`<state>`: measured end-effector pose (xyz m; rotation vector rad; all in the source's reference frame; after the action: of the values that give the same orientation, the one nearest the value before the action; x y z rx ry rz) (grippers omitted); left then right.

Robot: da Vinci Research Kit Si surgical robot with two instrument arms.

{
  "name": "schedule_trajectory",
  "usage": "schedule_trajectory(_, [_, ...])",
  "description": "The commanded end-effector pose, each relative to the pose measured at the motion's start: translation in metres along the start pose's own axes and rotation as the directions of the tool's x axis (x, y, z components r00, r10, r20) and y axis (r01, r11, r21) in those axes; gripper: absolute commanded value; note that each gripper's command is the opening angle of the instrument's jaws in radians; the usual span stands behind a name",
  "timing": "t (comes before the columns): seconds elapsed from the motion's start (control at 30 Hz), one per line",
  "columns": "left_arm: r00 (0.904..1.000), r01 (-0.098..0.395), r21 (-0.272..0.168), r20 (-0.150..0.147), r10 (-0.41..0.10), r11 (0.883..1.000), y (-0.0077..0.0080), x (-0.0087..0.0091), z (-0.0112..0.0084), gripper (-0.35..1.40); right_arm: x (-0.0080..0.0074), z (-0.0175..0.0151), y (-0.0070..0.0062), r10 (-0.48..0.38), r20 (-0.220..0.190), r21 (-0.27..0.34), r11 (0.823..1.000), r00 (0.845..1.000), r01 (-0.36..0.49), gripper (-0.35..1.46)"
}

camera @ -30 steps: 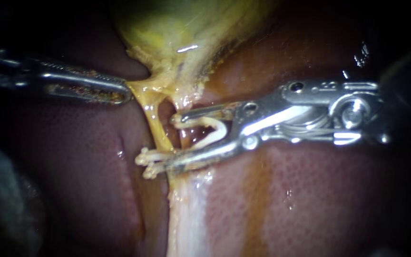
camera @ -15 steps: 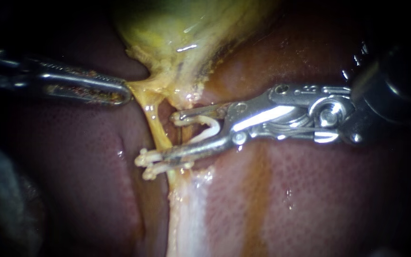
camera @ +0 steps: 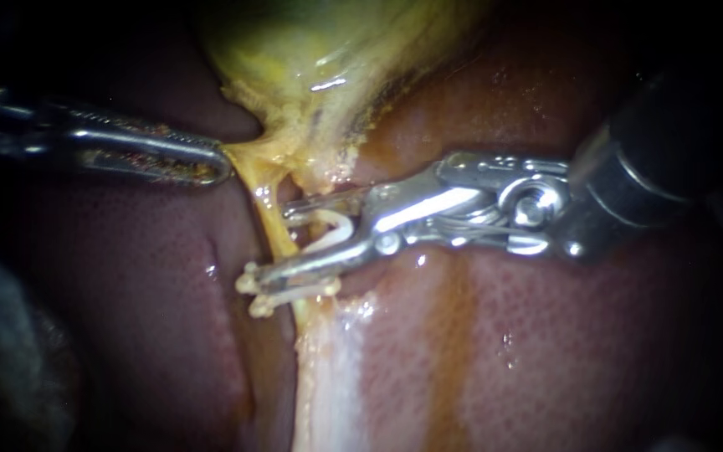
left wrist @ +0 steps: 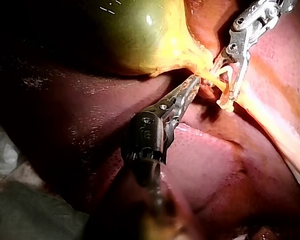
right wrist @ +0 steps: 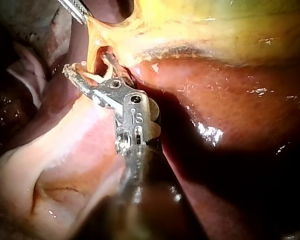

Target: Clipping third clip left tube

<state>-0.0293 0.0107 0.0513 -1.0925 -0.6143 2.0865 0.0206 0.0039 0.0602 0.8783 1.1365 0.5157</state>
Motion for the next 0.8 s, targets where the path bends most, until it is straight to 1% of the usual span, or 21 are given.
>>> schedule_trajectory(0.03, [1.0, 0.0, 0.0, -0.001, 0.0, 1.0, 0.0, 0.0, 0.0001, -0.35, 0.0001, 0.0003, 0.0, 0.003, -0.004, 0.009, 1.0, 1.0, -0.003, 0.49])
schedule_trajectory(0.1, [1.0, 0.0, 0.0, -0.001, 0.0, 1.0, 0.0, 0.0, 0.0001, -0.35, 0.0004, 0.0008, 0.0001, 0.004, -0.009, 0.03, 1.0, 1.0, -0.004, 0.48])
schedule_trajectory(0.2, [1.0, 0.0, 0.0, -0.001, 0.0, 1.0, 0.0, 0.0, 0.0001, -0.35, 0.0008, 0.0013, 0.0001, 0.013, -0.025, 0.043, 0.999, 1.0, -0.012, 0.48])
schedule_trajectory(0.3, [1.0, 0.0, 0.0, -0.001, 0.0, 1.0, 0.0, 0.0, 0.0001, -0.35, 0.0013, 0.0016, 0.0002, 0.016, -0.047, 0.048, 0.999, 0.999, -0.013, 0.48])
schedule_trajectory(0.47, [1.0, -0.006, 0.004, 0.001, 0.006, 1.0, 0.0, 0.0, 0.0002, -0.35, 0.0024, 0.0013, 0.0001, 0.023, -0.069, 0.052, 0.998, 0.997, -0.02, 0.48])
schedule_trajectory(0.57, [1.0, -0.006, 0.004, 0.001, 0.006, 1.0, -0.0001, 0.0, 0.0002, -0.35, 0.0033, 0.0007, -0.0004, 0.03, -0.081, 0.061, 0.998, 0.996, -0.025, 0.48])
schedule_trajectory(0.67, [1.0, -0.007, 0.004, 0.004, 0.007, 1.0, -0.0003, 0.0, 0.0002, -0.35, 0.0043, 0.0002, -0.0011, 0.037, -0.098, 0.073, 0.997, 0.994, -0.03, 0.48])
schedule_trajectory(0.8, [1.0, -0.007, 0.007, 0.003, 0.007, 1.0, -0.0006, -0.0001, 0.0001, -0.35, 0.0059, -0.0004, -0.0024, 0.05, -0.134, 0.098, 0.995, 0.99, -0.037, 0.48])
